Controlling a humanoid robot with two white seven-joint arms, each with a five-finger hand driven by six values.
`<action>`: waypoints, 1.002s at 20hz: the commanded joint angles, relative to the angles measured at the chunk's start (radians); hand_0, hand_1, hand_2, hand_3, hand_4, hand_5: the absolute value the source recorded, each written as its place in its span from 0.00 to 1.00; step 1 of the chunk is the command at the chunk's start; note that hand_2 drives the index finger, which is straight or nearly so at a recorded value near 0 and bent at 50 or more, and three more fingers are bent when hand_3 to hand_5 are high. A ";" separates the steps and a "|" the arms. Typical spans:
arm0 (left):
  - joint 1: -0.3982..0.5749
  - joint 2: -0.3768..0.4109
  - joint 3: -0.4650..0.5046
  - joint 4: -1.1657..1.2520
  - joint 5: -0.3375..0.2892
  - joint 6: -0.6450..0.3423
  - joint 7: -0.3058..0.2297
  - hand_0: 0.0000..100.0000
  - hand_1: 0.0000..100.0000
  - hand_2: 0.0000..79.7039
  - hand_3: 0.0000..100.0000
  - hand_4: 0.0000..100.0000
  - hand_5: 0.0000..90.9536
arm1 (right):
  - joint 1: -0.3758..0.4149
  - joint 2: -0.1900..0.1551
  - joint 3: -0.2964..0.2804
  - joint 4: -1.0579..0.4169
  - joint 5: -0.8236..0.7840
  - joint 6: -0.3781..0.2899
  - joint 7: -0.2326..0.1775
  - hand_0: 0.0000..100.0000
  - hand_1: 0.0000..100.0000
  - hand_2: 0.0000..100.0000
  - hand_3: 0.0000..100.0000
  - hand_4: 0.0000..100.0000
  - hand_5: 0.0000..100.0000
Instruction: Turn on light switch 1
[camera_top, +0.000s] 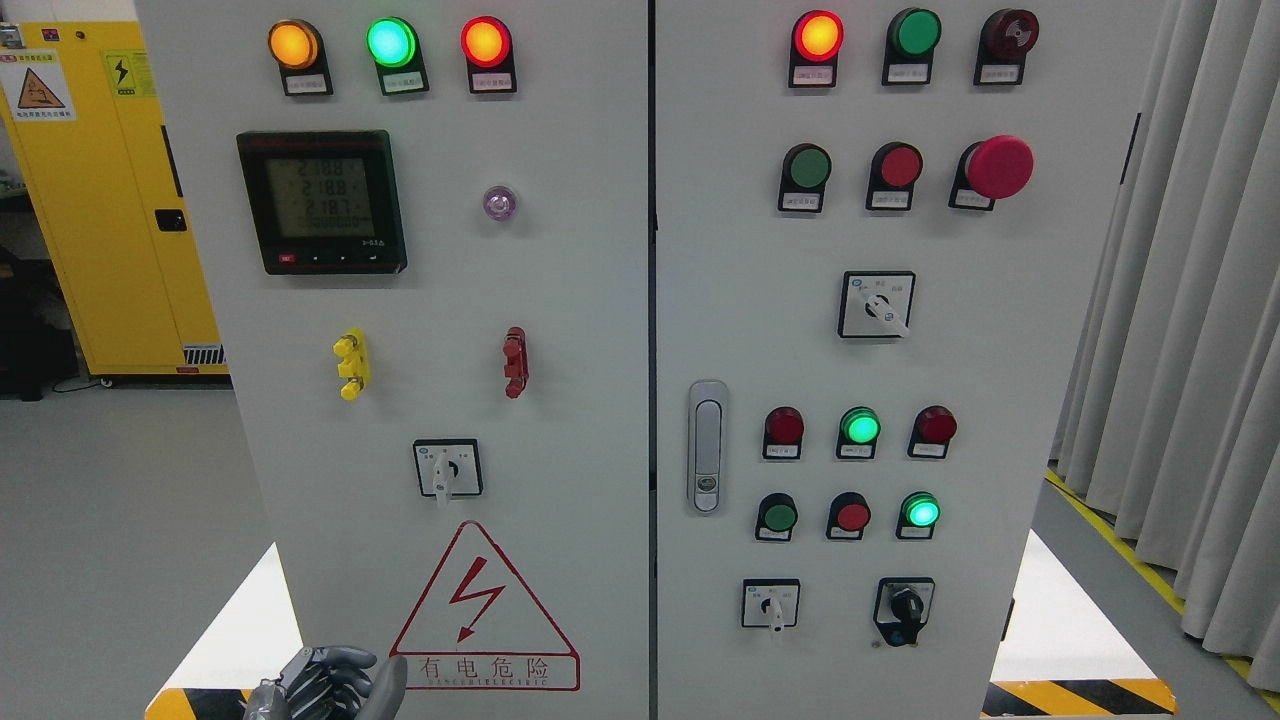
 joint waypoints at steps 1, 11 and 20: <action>-0.069 -0.066 -0.047 -0.022 -0.033 0.046 0.002 0.13 0.60 0.71 0.80 0.87 0.86 | 0.000 0.000 0.000 0.000 -0.029 0.001 0.001 0.00 0.50 0.04 0.00 0.00 0.00; -0.147 -0.090 -0.047 -0.021 -0.079 0.140 0.003 0.22 0.62 0.74 0.83 0.90 0.94 | 0.000 0.000 0.000 0.000 -0.029 0.001 0.001 0.00 0.50 0.04 0.00 0.00 0.00; -0.199 -0.098 -0.047 -0.016 -0.128 0.200 0.045 0.28 0.62 0.74 0.83 0.90 0.94 | 0.000 0.000 0.000 0.000 -0.029 0.001 0.001 0.00 0.50 0.04 0.00 0.00 0.00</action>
